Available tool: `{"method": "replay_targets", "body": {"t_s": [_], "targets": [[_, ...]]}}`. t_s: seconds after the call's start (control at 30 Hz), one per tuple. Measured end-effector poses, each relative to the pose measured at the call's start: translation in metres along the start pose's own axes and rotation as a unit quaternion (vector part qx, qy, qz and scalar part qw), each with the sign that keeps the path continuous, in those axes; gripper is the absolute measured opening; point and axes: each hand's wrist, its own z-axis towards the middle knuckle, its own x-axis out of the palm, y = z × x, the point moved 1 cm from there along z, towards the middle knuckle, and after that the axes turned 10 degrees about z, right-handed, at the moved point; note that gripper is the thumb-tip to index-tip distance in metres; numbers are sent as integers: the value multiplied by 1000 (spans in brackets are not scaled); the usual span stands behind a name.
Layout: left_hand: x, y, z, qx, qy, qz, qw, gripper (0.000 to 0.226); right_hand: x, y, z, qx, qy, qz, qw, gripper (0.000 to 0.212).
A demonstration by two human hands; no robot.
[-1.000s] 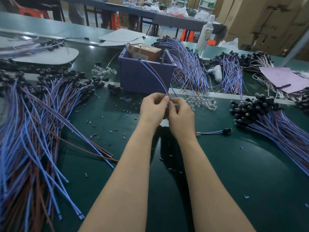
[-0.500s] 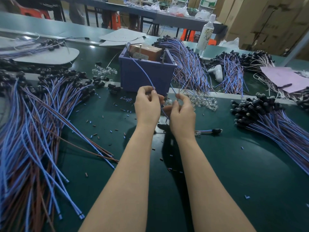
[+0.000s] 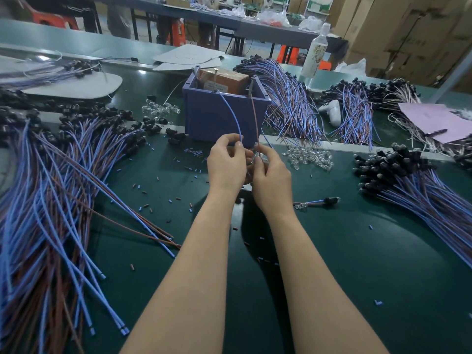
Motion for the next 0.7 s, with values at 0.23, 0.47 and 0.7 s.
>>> {"method": "replay_targets", "body": {"t_s": [0.23,0.47,0.7], "targets": [[-1,1,0,4,1,3,1000,13,0,-1,-2,-18,1,5,1000,30],[-1,0,-2,7,-2,6,1000,12,0,-2,-1,-20,3,4,1000,29],[0,0,-2,16,-18,15,1000,11,0,-1,-2,-16,7,9,1000,29]]}}
